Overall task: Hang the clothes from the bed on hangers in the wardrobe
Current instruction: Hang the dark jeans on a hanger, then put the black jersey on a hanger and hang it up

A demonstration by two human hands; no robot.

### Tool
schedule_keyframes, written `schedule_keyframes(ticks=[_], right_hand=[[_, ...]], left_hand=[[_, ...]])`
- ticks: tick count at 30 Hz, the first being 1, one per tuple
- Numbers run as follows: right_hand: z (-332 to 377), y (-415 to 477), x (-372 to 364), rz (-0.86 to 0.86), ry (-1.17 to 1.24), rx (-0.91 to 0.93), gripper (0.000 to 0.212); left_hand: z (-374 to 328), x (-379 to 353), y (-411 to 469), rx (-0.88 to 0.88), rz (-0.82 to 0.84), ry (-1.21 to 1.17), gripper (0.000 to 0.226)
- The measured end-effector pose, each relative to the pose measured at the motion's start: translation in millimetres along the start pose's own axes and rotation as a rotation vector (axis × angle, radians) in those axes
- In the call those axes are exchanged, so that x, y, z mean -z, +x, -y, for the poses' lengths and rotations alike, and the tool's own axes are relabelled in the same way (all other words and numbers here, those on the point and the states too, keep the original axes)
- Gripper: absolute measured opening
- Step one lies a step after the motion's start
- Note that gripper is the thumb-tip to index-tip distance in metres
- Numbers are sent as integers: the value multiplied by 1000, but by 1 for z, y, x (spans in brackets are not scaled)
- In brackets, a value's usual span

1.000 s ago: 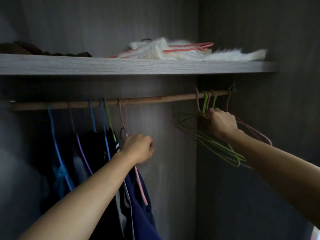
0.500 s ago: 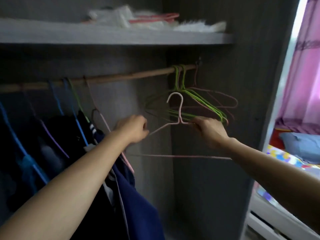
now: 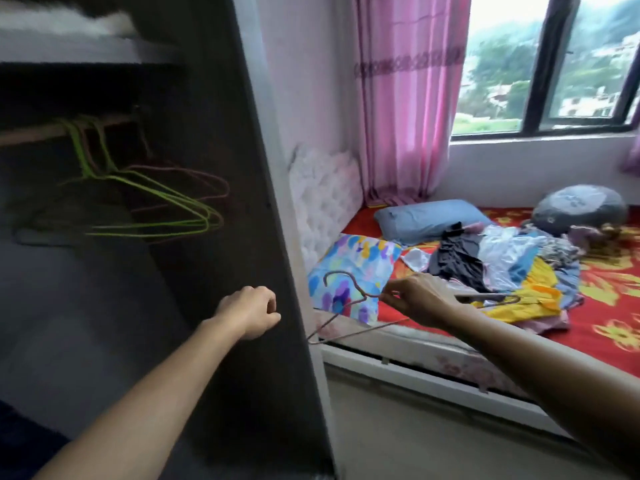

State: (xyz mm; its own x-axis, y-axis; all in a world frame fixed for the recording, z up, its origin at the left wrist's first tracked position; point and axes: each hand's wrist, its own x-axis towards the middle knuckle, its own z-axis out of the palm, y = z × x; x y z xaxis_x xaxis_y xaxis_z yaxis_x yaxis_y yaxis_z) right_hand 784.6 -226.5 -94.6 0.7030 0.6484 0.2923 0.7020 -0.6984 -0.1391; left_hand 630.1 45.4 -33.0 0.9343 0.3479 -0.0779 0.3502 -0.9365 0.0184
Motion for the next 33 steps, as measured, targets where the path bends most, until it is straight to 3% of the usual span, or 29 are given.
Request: schedule_keyframes(ticks=[5,12,20,28,33], right_hand=[[-142,-64,12,40,31,-187,24],[-318,-147,19,107,118,-638,23],[-449,-169,-6,43,218,-1003,20],[-585,-133,-43,18,309,-1281,15],[-645,-106,-54,-69,336,-1396,25]], left_hand=[[-134,-52,56,-128,130,-127,18],[-313,-106,120,-297,312,-192,18],[-410,-146,226,-403,376,-161,17],[-506,-186,385,-521,514,-174,20],[-574,-194,473,-591,481,-109,19]])
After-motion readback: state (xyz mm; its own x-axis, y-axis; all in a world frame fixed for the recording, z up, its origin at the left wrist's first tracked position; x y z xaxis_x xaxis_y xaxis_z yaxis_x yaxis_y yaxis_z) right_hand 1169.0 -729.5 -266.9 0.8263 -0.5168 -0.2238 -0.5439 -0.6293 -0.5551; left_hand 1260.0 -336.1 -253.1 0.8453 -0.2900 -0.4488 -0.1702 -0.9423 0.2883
